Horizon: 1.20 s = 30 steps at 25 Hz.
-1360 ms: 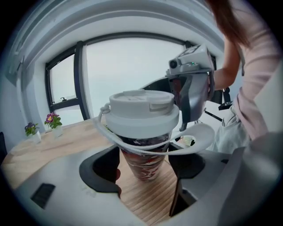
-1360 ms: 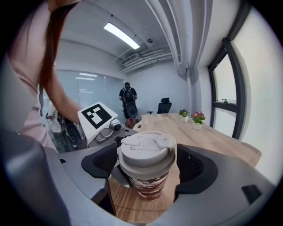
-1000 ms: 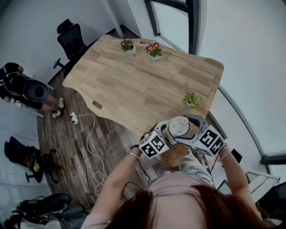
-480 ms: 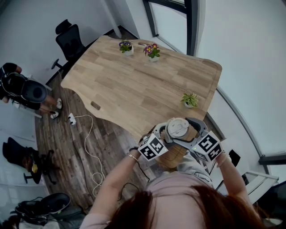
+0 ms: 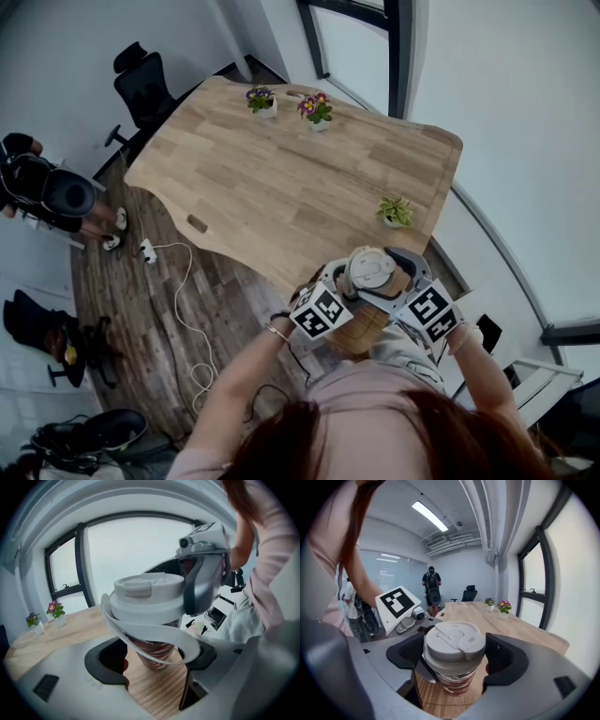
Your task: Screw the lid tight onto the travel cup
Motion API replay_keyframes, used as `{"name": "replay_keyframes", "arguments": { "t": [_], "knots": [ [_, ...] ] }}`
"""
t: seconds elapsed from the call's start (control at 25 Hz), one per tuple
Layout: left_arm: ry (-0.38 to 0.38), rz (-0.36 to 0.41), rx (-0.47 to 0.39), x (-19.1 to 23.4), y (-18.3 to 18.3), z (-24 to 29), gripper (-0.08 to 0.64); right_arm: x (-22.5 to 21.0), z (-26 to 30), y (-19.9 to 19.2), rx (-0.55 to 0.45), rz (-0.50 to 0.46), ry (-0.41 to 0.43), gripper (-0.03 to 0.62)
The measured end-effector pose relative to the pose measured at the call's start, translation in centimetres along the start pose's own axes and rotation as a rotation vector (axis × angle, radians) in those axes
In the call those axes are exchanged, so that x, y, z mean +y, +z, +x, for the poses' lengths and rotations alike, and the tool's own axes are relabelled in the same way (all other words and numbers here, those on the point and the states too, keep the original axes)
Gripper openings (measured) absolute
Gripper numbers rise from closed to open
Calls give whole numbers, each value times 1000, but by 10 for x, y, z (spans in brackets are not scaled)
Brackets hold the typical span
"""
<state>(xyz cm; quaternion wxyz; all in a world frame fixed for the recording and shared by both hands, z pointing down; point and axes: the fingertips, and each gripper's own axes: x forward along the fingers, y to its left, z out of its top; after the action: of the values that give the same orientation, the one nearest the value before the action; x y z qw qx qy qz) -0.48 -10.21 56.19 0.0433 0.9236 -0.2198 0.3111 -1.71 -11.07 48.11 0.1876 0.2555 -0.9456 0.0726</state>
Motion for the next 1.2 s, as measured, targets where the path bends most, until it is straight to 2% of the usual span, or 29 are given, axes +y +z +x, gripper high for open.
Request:
{"name": "replay_keyframes", "arguments": {
  "t": [0.12,0.2,0.44,0.6,0.68,0.76,0.96,1.04,1.12,1.2],
  "knots": [
    [54,-33,-5,1,1,1,334,-4,0,-1,-19,38,-111,383],
    [57,-37,-9,2,0,1,334,-5,0,-1,-18,45,-122,383],
    [-50,44,-10,-1,-4,-1,330,3,-6,-1,47,-6,80,383],
    [-98,79,-6,-2,-3,0,330,2,-4,-4,108,-67,164,383],
    [-98,82,-7,-2,-2,0,330,3,-2,-4,111,-71,175,382],
    [-77,72,2,-1,-2,0,330,3,-2,-1,89,-56,146,383],
    [21,2,8,-1,0,1,330,-2,-4,0,20,20,-37,382],
    [42,-16,5,0,-1,1,330,-3,-3,-1,7,38,-81,382],
    [37,-16,0,2,-2,1,330,-4,-3,-1,3,41,-71,382],
    [15,-2,-7,2,-2,2,330,-5,-3,-2,21,33,-24,382]
  ]
}}
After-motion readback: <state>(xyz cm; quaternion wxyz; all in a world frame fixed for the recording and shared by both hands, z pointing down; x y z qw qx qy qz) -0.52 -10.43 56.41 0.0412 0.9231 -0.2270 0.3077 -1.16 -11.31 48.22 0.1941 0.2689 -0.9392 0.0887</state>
